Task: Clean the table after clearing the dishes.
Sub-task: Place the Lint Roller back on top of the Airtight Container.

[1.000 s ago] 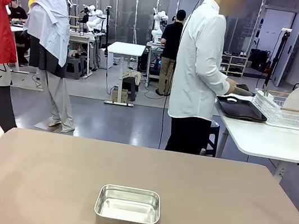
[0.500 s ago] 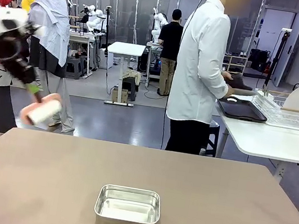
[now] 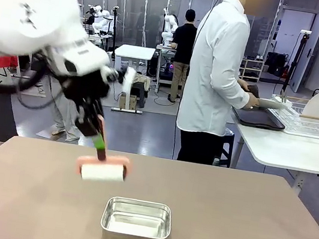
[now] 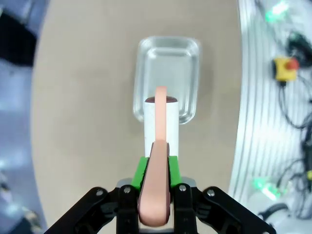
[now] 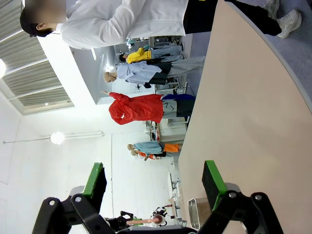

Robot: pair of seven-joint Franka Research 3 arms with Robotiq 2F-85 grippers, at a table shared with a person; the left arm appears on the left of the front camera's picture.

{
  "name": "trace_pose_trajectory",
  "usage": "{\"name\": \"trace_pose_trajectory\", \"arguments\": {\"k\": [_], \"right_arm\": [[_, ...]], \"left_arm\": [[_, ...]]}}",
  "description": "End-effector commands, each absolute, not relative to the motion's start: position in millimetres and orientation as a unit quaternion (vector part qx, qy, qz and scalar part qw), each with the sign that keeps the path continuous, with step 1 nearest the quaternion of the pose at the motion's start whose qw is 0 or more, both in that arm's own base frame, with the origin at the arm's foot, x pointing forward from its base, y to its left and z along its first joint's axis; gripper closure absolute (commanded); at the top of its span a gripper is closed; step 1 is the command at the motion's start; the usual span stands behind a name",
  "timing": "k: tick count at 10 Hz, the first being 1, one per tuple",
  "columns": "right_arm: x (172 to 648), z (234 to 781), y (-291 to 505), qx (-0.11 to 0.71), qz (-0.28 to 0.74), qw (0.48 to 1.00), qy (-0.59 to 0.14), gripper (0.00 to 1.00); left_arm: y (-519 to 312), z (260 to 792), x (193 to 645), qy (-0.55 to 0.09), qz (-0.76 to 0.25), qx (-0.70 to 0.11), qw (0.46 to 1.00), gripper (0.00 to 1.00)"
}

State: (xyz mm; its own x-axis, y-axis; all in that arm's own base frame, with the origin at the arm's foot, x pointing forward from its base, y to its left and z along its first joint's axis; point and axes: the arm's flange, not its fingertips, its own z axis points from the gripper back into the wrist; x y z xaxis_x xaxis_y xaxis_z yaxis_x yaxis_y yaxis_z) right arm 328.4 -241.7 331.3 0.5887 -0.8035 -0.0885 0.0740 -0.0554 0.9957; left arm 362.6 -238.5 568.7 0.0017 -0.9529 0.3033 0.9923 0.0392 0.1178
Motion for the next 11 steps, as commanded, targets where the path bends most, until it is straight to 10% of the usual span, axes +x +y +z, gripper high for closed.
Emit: {"name": "trace_pose_trajectory", "arguments": {"k": [1, 11], "right_arm": [[325.7, 334.1, -241.9, 0.637, -0.346, 0.626, -0.286, 0.00], [325.7, 334.1, -241.9, 0.637, -0.346, 0.626, -0.286, 0.00]], "left_arm": [[-265.2, 553.3, 374.0, -0.136, -0.758, -0.013, 0.638, 0.78], [-369.4, 456.1, 451.9, -0.061, -0.695, -0.059, 0.714, 0.78]]}}
